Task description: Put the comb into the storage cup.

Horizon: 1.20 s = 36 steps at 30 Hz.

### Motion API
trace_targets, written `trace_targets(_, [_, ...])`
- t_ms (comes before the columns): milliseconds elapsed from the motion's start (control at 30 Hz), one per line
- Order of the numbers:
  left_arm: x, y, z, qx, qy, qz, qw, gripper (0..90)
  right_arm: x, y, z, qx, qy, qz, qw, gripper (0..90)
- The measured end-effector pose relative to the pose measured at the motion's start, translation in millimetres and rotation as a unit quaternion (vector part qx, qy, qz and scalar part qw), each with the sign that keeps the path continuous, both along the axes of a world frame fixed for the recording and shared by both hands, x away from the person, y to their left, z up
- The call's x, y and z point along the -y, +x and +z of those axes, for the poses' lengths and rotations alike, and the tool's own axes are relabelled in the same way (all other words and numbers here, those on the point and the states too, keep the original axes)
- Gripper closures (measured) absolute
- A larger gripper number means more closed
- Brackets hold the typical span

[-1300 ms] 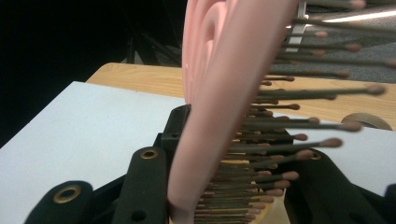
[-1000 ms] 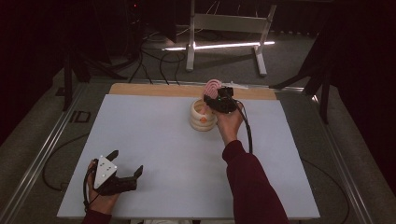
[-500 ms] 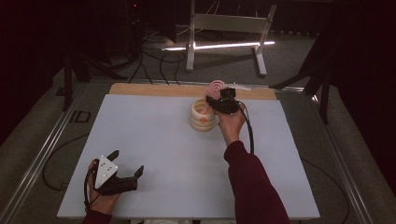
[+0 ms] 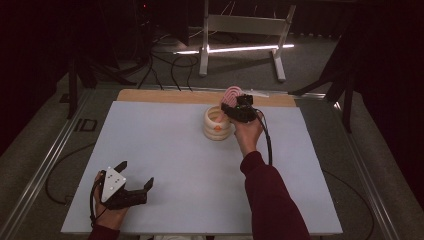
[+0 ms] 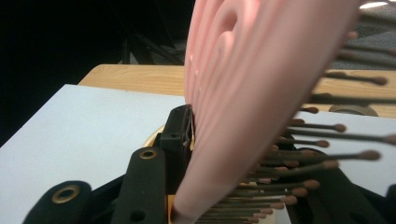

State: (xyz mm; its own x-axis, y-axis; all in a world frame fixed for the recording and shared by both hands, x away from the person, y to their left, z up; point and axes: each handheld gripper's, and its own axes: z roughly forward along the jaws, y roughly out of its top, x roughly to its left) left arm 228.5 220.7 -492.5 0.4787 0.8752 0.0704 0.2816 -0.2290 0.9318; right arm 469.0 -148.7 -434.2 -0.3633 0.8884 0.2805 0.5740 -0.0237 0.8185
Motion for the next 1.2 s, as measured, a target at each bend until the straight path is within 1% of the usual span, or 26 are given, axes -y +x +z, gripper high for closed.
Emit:
trace_targets(133, [0.3,0.0,0.0,0.0,0.001,0.0,1.0,1.1,0.1,-1.3,-1.3,0.003,0.001,-0.001,1.0,62.1])
trace_targets(633, [0.2,0.5,-0.5,-0.001,0.002,0.0,1.0,1.1,8.0,-0.2,-6.8,-0.003,0.003,-0.007,1.0,61.3])
trace_targets(833, [0.7,0.4,-0.5,-0.001,0.003,-0.001,1.0,1.1,8.4,-0.4,-6.9,-0.002,0.0,-0.008,1.0,60.8])
trace_targets(1067, [0.3,0.3,-0.5,-0.001,0.003,0.0,1.0,1.1,12.1,0.6,-9.1,-0.006,-0.003,-0.017,0.9998,59.5])
trace_targets(1200, [0.5,0.4,-0.5,-0.001,0.003,-0.001,1.0,1.1,12.7,0.6,-9.0,-0.007,-0.01,-0.018,0.9998,57.4])
